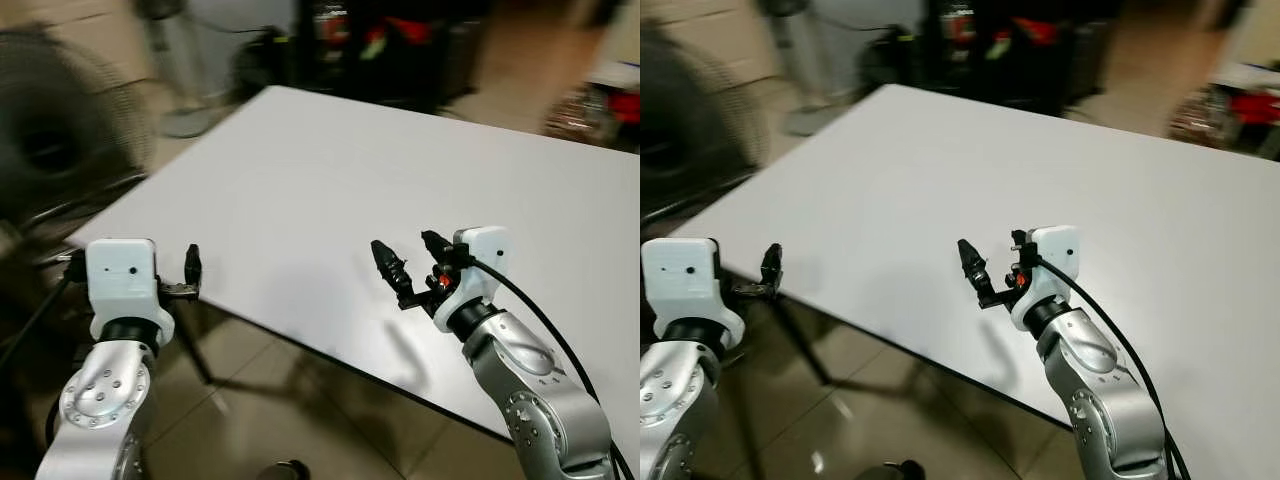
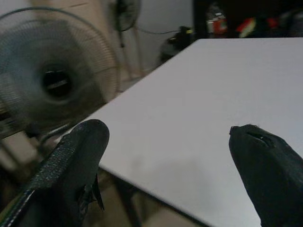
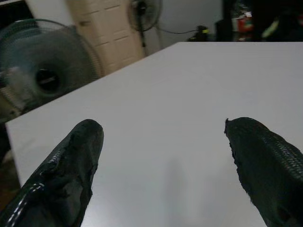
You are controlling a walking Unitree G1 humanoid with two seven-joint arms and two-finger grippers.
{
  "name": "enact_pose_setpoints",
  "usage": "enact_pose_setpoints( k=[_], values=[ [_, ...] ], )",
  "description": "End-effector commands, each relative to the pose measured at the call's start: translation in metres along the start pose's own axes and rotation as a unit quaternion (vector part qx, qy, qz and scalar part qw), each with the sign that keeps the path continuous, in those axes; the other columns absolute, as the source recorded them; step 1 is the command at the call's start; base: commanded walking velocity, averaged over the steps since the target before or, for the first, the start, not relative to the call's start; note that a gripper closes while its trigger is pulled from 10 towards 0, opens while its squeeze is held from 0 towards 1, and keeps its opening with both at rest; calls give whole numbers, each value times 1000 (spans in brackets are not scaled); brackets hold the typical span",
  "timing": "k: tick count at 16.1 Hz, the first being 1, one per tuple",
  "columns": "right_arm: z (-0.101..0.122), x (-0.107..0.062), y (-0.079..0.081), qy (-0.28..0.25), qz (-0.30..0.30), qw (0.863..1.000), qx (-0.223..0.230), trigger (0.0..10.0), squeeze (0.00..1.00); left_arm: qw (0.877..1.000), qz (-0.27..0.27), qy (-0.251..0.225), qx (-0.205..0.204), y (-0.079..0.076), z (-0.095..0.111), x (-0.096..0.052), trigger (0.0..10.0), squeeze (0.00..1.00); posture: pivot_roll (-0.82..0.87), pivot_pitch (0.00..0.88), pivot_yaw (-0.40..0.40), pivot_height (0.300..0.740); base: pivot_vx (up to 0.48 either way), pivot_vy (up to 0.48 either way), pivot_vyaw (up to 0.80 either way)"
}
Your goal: Setting the table
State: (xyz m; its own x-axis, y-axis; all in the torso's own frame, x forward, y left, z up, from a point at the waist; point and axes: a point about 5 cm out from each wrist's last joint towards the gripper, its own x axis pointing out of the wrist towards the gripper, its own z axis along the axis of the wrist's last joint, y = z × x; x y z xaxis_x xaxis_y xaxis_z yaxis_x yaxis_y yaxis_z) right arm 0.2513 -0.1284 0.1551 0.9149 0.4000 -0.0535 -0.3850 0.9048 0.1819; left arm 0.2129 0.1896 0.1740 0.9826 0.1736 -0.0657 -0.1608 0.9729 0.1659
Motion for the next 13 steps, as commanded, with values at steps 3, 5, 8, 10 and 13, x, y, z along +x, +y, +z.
enact_pose_setpoints(
  k=[3,5,8,10,13],
  values=[
    [3,0,-1,-7,-5,1000,2,10000,1000,1000,-4,-10,14,-2,0,7,10000,0,-52,0,75,740,0,0,800],
    [3,-1,-2,-8,-12,1000,5,10000,1000,1000,0,-4,29,-4,-1,9,10000,0,-55,0,77,740,0,0,800],
    [2,-2,-6,-14,-28,999,27,10000,1000,999,-11,-6,33,-6,0,10,10000,0,-48,0,60,740,0,0,800],
    [2,0,-6,-15,-28,999,29,10000,1000,999,-18,-9,26,-5,-1,7,10000,0,-42,0,54,740,0,0,800],
    [0,4,-8,-12,-37,998,45,10000,1000,999,-18,-7,26,-4,-2,5,10000,0,-33,0,49,740,0,92,800]
  ],
)
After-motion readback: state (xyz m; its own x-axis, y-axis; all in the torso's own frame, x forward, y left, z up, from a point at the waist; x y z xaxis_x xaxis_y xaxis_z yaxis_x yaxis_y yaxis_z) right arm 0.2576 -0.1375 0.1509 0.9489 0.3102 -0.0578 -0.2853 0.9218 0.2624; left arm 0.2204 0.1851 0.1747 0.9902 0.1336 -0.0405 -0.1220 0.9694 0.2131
